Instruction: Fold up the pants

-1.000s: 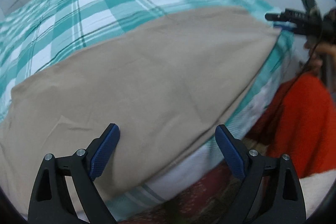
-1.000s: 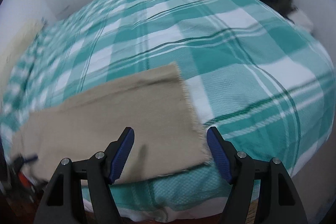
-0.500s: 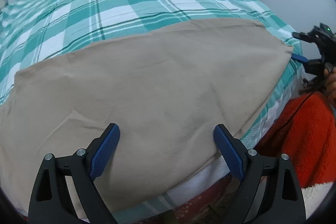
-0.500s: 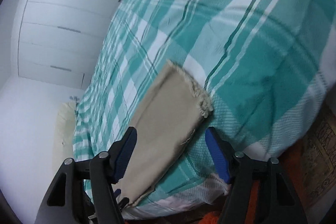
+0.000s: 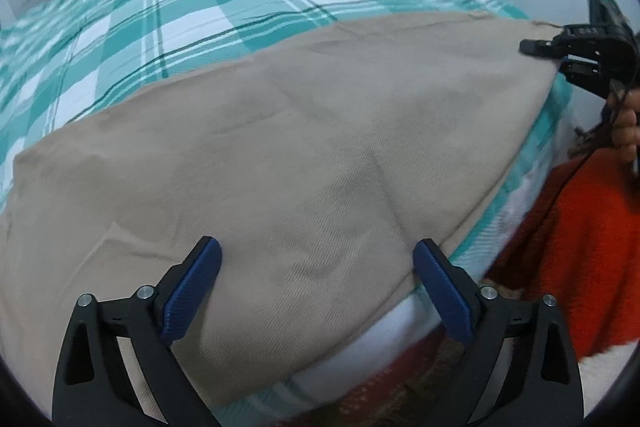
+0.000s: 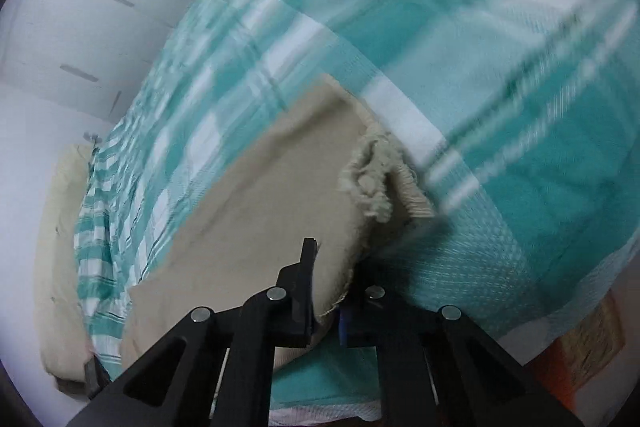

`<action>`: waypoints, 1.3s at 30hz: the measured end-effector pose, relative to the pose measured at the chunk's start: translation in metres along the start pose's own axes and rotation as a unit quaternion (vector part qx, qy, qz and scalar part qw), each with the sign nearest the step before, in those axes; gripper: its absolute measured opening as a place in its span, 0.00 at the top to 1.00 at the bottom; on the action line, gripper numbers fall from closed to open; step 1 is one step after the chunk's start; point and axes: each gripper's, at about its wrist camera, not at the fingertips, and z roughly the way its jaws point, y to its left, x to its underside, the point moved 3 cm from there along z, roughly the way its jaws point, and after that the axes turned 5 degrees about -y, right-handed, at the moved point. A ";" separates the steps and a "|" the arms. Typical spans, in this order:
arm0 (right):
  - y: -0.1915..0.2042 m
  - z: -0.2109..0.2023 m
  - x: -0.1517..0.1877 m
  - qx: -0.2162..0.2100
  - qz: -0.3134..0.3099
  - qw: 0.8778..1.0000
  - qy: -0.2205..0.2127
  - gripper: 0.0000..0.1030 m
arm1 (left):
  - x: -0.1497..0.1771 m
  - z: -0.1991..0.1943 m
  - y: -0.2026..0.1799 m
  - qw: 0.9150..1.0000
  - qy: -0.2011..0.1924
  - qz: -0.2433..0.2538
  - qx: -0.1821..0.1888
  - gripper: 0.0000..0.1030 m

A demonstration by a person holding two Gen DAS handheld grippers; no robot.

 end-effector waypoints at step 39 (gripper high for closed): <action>0.251 0.073 0.241 -0.020 -0.421 0.906 0.034 0.71 | 0.041 -0.097 0.140 0.980 -0.137 -0.138 -0.036 0.07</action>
